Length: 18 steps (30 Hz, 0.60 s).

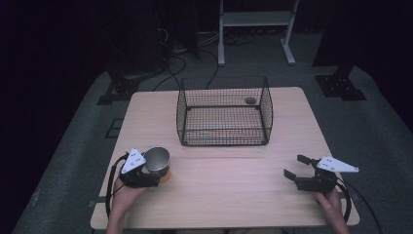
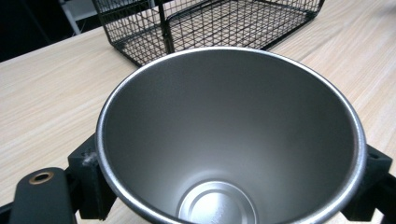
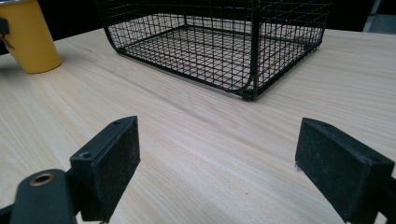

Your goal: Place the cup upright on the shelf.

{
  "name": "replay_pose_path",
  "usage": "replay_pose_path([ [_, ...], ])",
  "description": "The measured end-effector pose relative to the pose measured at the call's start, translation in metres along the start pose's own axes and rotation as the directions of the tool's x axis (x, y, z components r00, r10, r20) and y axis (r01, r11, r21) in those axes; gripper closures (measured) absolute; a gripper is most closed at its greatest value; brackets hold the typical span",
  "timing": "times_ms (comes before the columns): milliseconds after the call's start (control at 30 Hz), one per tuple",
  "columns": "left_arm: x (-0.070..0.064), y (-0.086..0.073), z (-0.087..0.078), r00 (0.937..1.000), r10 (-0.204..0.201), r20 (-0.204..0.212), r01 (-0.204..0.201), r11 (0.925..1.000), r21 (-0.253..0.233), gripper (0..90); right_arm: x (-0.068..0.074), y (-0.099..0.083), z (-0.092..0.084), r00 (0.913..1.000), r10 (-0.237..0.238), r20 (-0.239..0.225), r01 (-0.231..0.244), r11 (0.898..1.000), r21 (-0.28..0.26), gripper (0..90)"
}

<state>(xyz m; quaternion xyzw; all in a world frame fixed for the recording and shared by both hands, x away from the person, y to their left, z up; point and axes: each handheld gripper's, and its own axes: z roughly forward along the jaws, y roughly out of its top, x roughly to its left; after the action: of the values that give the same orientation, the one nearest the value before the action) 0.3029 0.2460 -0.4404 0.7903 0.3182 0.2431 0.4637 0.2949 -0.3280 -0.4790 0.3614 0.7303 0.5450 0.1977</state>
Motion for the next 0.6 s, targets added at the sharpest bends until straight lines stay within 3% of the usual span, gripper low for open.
replay_pose_path([
  [300, -0.003, 0.003, -0.004, 1.0000, 0.001, 0.005, -0.001, 0.9996, -0.029, 13.5, 0.000, 0.000, 0.000, 1.0000, -0.002, 0.004, 0.002, 1.000, 0.003, 12.9],
  [600, -0.013, 0.020, -0.004, 0.9988, 0.028, 0.040, -0.025, 0.9972, -0.071, 13.5, -0.001, 0.000, 0.000, 0.9999, 0.011, 0.002, -0.011, 1.000, 0.001, 12.9],
])
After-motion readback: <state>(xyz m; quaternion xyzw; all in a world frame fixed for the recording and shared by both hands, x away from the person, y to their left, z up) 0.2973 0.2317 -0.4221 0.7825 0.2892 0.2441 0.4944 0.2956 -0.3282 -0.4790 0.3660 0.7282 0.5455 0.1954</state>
